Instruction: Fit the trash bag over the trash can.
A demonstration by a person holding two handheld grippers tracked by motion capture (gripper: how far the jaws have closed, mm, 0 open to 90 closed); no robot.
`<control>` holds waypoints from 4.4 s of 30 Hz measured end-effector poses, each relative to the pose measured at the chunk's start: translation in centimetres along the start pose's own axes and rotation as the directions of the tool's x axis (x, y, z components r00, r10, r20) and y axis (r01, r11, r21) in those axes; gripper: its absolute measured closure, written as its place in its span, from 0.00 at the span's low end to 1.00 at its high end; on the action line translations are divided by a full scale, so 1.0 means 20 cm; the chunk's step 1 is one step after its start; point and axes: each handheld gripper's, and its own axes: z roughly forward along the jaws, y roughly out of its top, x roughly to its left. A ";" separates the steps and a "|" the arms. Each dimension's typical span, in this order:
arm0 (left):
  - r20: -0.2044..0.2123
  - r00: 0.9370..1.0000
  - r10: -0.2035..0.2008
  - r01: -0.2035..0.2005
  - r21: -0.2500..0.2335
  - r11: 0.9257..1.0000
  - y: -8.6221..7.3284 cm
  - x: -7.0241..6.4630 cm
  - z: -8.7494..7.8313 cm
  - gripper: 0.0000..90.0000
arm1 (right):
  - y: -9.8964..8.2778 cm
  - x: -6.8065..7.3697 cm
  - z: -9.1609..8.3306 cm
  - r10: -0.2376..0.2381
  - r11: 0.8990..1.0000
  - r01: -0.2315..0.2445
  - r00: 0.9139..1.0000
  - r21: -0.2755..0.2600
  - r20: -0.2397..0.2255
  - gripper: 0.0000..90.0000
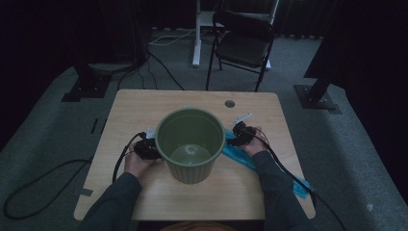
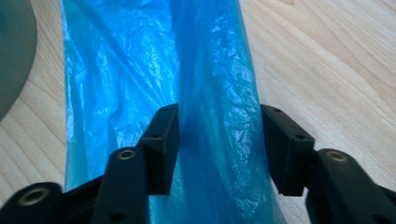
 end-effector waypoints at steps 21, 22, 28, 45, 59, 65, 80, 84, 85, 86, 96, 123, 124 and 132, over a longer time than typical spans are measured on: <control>-0.001 1.000 -0.003 0.003 -0.003 1.000 0.00 0.00 0.00 0.48 | 0.00 0.02 -0.02 -0.015 1.000 0.016 0.999 0.022 -0.033 0.99; -0.001 1.000 -0.003 0.003 -0.003 1.000 0.00 0.00 0.00 0.48 | 0.00 0.02 -0.02 -0.022 0.999 0.022 0.999 0.025 -0.034 0.99; -0.001 1.000 -0.003 0.003 -0.003 1.000 0.00 0.00 0.00 0.48 | 0.00 0.03 -0.06 -0.035 0.999 0.035 0.999 0.012 -0.019 0.99; -0.003 1.000 -0.003 0.003 -0.005 1.000 0.00 0.00 0.00 0.48 | 0.00 -0.08 -0.32 0.025 0.994 -0.021 0.999 -0.103 0.032 1.00; -0.003 1.000 -0.003 0.003 -0.005 1.000 0.00 0.00 0.00 0.48 | 0.02 -0.11 -0.50 0.033 0.982 -0.025 0.999 -0.188 0.040 1.00; -0.002 1.000 -0.003 0.003 -0.005 1.000 0.00 0.00 0.00 0.48 | 0.04 -0.10 -0.56 0.024 0.975 -0.016 0.999 -0.219 0.036 1.00; -0.002 1.000 -0.003 0.003 -0.005 1.000 0.00 0.00 0.00 0.48 | 0.09 -0.04 -0.72 -0.033 0.962 0.040 0.999 -0.271 0.030 1.00; -0.002 1.000 -0.003 0.003 -0.006 1.000 0.00 0.00 0.00 0.48 | 0.10 -0.02 -0.76 -0.059 0.959 0.065 0.998 -0.275 0.031 1.00; -0.002 1.000 -0.003 0.003 -0.006 1.000 0.00 0.00 0.00 0.48 | 0.11 -0.01 -0.77 -0.062 0.959 0.069 0.998 -0.276 0.032 1.00; -0.002 1.000 -0.003 0.003 -0.006 1.000 0.00 0.00 0.00 0.48 | 0.11 -0.01 -0.78 -0.067 0.958 0.074 0.997 -0.277 0.032 1.00; -0.002 1.000 -0.001 0.001 -0.006 1.000 0.00 0.00 0.00 0.48 | 0.16 0.04 -0.88 -0.116 0.948 0.121 0.993 -0.296 0.032 0.99; -0.003 1.000 -0.001 0.001 -0.007 1.000 0.00 0.00 0.01 0.48 | 0.20 0.12 -1.12 -0.227 0.911 0.216 0.974 -0.352 0.008 0.99; -0.002 1.000 -0.001 0.001 -0.007 1.000 0.00 0.00 0.01 0.48 | 0.20 0.12 -1.13 -0.233 0.908 0.217 0.972 -0.359 0.000 1.00; -0.002 1.000 -0.002 0.002 -0.007 1.000 0.00 0.00 0.01 0.48 | 0.19 0.13 -1.18 -0.259 0.891 0.222 0.965 -0.396 -0.041 1.00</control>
